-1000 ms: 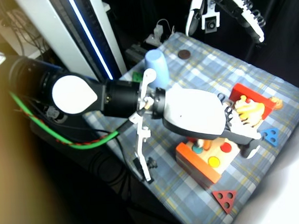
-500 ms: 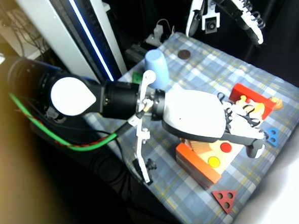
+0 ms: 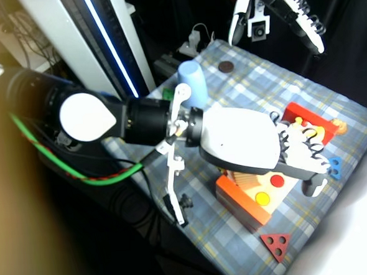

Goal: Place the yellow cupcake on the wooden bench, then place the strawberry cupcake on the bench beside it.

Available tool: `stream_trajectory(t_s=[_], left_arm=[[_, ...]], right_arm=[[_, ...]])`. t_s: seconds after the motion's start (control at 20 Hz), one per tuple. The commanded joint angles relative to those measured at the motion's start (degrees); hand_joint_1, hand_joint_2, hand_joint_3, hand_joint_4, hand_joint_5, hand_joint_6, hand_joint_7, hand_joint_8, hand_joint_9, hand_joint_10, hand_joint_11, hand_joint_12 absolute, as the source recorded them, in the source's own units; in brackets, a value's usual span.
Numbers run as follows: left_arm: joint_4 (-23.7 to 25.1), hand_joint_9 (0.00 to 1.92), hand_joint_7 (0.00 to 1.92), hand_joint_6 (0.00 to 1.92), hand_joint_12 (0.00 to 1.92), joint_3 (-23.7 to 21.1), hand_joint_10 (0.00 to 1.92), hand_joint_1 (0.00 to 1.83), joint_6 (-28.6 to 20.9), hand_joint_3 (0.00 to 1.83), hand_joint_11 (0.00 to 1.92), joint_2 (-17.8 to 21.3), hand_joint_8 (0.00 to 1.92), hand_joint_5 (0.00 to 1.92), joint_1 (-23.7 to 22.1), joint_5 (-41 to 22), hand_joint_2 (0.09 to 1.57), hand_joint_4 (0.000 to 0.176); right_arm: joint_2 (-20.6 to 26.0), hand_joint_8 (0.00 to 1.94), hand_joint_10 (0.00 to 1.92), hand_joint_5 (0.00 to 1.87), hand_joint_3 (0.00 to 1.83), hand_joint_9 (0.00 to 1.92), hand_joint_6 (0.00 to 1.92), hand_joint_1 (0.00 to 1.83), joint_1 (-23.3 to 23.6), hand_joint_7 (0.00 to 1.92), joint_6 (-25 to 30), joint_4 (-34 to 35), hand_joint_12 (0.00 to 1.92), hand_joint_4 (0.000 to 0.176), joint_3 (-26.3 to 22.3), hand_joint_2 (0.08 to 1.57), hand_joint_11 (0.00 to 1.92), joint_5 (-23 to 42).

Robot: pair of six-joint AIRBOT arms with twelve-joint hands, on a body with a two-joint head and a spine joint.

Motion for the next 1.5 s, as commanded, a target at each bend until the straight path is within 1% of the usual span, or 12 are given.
stream_trajectory(t_s=[0.0, 0.2, 0.3, 0.7, 0.85, 0.9, 1.1, 1.15, 1.25, 1.3, 1.4, 1.45], left_arm=[[0.98, 0.06, 0.07, 0.00, 0.00, 0.09, 0.01, 0.84, -0.72, 0.00, 0.00, -0.13, 0.01, 0.03, -0.76, -6.82, 0.91, 0.176], [0.98, 0.07, 0.08, 0.00, 0.02, 0.09, 0.01, 0.84, -0.94, 0.00, 0.03, -0.14, 0.00, 0.04, -0.70, -6.80, 0.90, 0.176], [0.98, 0.07, 0.08, 0.00, 0.01, 0.09, 0.00, 0.83, -0.96, 0.00, 0.01, -0.13, 0.00, 0.04, -0.70, -6.79, 0.91, 0.175], [1.04, 0.07, 0.08, 0.00, 0.02, 0.07, 0.00, 0.86, -1.21, 0.00, 0.00, -0.13, 0.00, 0.04, -0.68, -6.76, 0.90, 0.176], [1.04, 0.08, 0.08, 0.00, 0.05, 0.03, 0.01, 0.85, -1.32, 0.00, 0.05, -0.12, 0.00, 0.06, -0.62, -6.82, 0.90, 0.176], [1.04, 0.08, 0.08, 0.00, 0.05, 0.03, 0.00, 0.85, -1.35, 0.00, 0.05, -0.11, 0.00, 0.05, -0.61, -6.82, 0.90, 0.176], [1.03, 0.08, 0.08, 0.00, 0.31, -0.09, 0.00, 0.83, -1.70, 0.00, 0.00, -0.02, 0.00, 0.05, -0.43, -7.08, 0.90, 0.176], [1.03, 0.08, 0.08, 0.00, 0.31, -0.10, 0.00, 0.84, -1.84, 0.00, 0.00, 0.02, 0.00, 0.04, -0.39, -7.18, 0.90, 0.176], [1.02, 0.05, 0.05, 0.00, 0.27, -0.15, 0.00, 0.81, -2.18, 0.00, 0.00, 0.27, 0.00, 0.03, -0.21, -7.62, 0.90, 0.176], [1.01, 0.04, 0.05, 0.00, 0.26, -0.22, 0.00, 0.79, -2.59, 0.00, 0.00, 0.52, 0.00, 0.02, -0.07, -8.14, 0.91, 0.176], [1.61, 0.04, 0.05, 0.00, 0.29, -0.29, 0.00, 0.77, -5.24, 0.00, 0.00, 1.70, 0.00, 0.04, 0.50, -10.47, 0.93, 0.113], [2.23, 0.07, 0.06, 0.00, 0.48, -0.31, 0.01, 0.81, -6.97, 0.00, 0.00, 2.25, 0.00, 0.05, 0.78, -12.10, 0.92, 0.115]], right_arm=[[0.19, 0.00, 0.01, 0.20, 0.00, 0.25, 0.00, 0.78, 1.50, 0.22, -0.22, 0.85, 0.99, 0.082, 0.20, 0.93, 0.00, 4.15], [1.07, 0.00, 0.00, 0.20, 0.00, 0.26, 0.00, 0.77, 2.83, 0.21, -0.22, 0.84, 0.88, 0.080, 0.29, 0.90, 0.00, 3.97], [1.20, 0.01, 0.00, 0.21, 0.00, 0.27, 0.00, 0.79, 3.00, 0.25, -0.22, 0.84, 0.82, 0.048, 0.50, 0.90, 0.00, 3.77], [1.54, 0.00, 0.01, 0.20, 0.00, 0.31, 0.00, 0.77, 4.90, 0.27, -0.22, 0.85, 0.94, 0.083, 1.05, 0.92, 0.00, 3.31], [2.66, 0.01, 0.01, 0.21, 0.00, 0.33, 0.00, 0.77, 4.91, 0.30, -0.22, 1.16, 0.84, 0.053, 0.54, 0.93, 0.00, 3.34], [3.18, 0.01, 0.01, 0.22, 0.00, 0.34, 0.00, 0.76, 4.99, 0.31, -0.22, 1.16, 0.88, 0.063, 0.05, 0.92, 0.00, 3.50], [5.82, 0.00, 0.02, 0.22, 0.00, 0.22, 0.00, 0.72, 5.09, 0.31, -0.22, 5.16, 0.28, 0.062, -1.78, 0.92, 0.00, 7.53], [6.71, 0.00, 0.01, 0.23, 0.00, 0.25, 0.00, 0.71, 5.09, 0.33, -0.22, 6.32, 0.43, 0.064, -2.24, 0.92, 0.00, 8.73], [8.94, 0.00, 0.00, 0.22, 0.00, 0.23, 0.00, 0.75, 5.08, 0.31, -0.22, 9.07, 0.35, 0.044, -3.53, 0.92, 0.00, 12.19], [10.36, 0.00, 0.00, 0.21, 0.00, 0.18, 0.00, 0.74, 5.08, 0.28, -0.22, 10.56, 0.27, 0.055, -4.32, 0.92, 0.00, 14.19], [14.61, 0.01, 0.01, 0.18, 0.00, 0.12, 0.00, 0.65, 3.97, 0.26, -0.22, 15.10, 0.02, 0.100, -7.24, 0.92, 0.02, 20.74], [16.73, 0.01, 0.02, 0.18, 0.00, 0.15, 0.01, 0.64, 2.38, 0.28, -0.22, 17.97, 0.03, 0.126, -8.91, 0.91, 0.06, 24.42]])
